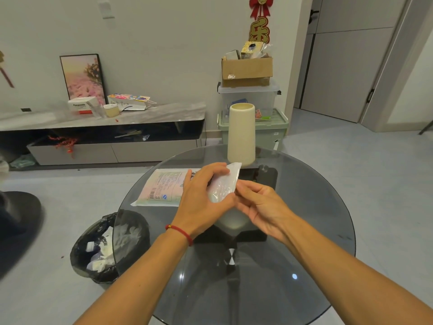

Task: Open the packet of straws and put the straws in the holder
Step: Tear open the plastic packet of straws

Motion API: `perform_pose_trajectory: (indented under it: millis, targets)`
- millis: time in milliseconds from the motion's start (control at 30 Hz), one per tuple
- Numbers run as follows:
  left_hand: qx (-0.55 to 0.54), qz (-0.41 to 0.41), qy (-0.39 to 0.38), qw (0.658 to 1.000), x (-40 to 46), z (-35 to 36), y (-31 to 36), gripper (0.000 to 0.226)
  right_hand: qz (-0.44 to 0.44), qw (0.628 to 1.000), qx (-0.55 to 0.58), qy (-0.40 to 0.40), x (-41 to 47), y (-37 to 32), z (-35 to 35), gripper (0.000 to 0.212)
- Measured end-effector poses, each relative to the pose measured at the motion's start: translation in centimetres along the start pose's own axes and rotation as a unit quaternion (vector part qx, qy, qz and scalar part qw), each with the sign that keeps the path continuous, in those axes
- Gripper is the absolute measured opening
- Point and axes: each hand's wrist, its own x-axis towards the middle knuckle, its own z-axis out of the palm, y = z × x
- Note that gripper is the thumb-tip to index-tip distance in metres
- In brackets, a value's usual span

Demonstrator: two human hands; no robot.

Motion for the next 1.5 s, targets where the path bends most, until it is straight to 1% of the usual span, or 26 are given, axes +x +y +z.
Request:
perform_pose_trajectory:
  millis: [133,300,433,667,833,967,1100,1400,1500]
  targets:
    - [-0.005,0.001,0.000,1.000,0.0,0.0,0.1,0.046,0.008,1.000,0.019,-0.005,0.1,0.1,-0.1,0.029]
    - [-0.014,-0.003,-0.012,1.000,-0.1,0.0,0.3,0.045,0.011,1.000,-0.003,-0.003,-0.2,-0.4,-0.4,0.031]
    - [-0.018,0.000,-0.006,1.000,0.0,0.0,0.6,0.042,0.012,1.000,-0.013,0.005,-0.3,-0.7,-0.3,0.032]
    - [-0.023,0.015,0.008,1.000,0.1,-0.1,1.1,0.033,-0.025,0.995,-0.099,0.018,-0.6,-1.7,0.4,0.039]
    - [-0.019,0.015,0.012,1.000,0.1,0.0,0.8,0.032,-0.045,0.991,-0.128,0.019,-1.1,-2.2,0.5,0.036]
    - [-0.005,0.019,0.004,1.000,0.0,0.5,0.5,0.035,-0.053,0.984,-0.169,0.031,-1.4,-2.3,0.3,0.021]
    - [0.006,0.022,-0.004,1.000,-0.1,0.8,0.3,0.034,-0.059,0.976,-0.207,0.038,-1.6,-2.3,0.1,0.013]
    - [0.007,0.020,-0.013,1.000,-0.3,1.5,0.3,0.032,-0.052,0.970,-0.226,0.067,-1.8,-1.8,-0.3,0.009]
    - [0.002,0.014,-0.013,1.000,-0.4,1.7,0.4,0.032,-0.049,0.971,-0.227,0.064,-1.9,-1.7,-0.6,0.008]
